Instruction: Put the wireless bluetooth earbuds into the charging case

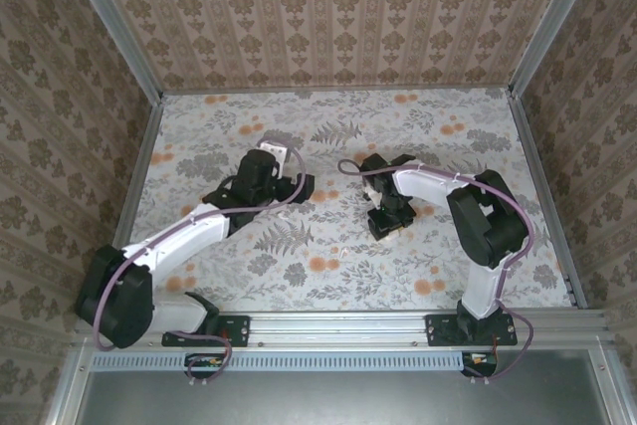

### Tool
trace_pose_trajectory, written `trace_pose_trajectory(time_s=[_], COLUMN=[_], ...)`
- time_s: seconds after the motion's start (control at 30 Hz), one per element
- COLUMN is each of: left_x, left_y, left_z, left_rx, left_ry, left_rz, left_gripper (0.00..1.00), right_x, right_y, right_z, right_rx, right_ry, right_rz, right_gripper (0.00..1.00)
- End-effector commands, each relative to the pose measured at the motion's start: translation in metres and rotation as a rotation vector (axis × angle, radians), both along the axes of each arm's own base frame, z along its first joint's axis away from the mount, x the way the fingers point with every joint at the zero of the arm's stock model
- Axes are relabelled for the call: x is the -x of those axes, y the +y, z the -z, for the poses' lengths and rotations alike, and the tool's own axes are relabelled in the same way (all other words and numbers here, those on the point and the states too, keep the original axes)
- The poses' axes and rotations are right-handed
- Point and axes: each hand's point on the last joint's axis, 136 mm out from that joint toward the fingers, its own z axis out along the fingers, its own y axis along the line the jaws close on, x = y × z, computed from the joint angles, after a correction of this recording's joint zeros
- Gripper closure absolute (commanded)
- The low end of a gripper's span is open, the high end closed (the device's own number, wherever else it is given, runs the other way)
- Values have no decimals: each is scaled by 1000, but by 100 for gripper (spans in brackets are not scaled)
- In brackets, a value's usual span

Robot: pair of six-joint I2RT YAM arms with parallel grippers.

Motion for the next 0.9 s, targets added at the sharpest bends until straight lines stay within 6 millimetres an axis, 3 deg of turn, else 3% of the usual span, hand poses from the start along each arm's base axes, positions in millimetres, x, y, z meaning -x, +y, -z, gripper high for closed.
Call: trace_pose_trajectory(time_s=[0.0, 0.17, 0.47, 0.87], left_x=[-4, 5, 25, 60], left_y=[8, 6, -21, -105], left_z=[-16, -33, -65, -93], left_rx=[16, 53, 143, 244], left_ry=[-91, -179, -333, -521], left_rz=[-19, 31, 242, 533], left_gripper=[0, 2, 7, 12], right_x=[9, -4, -44, -82], right_y=[38, 52, 62, 70], right_z=[-13, -40, -108, -190], right_rx=[-196, -328, -606, -963], right_ry=[70, 37, -40, -126], right_rz=[91, 215, 505, 812], right_gripper=[52, 52, 51, 50])
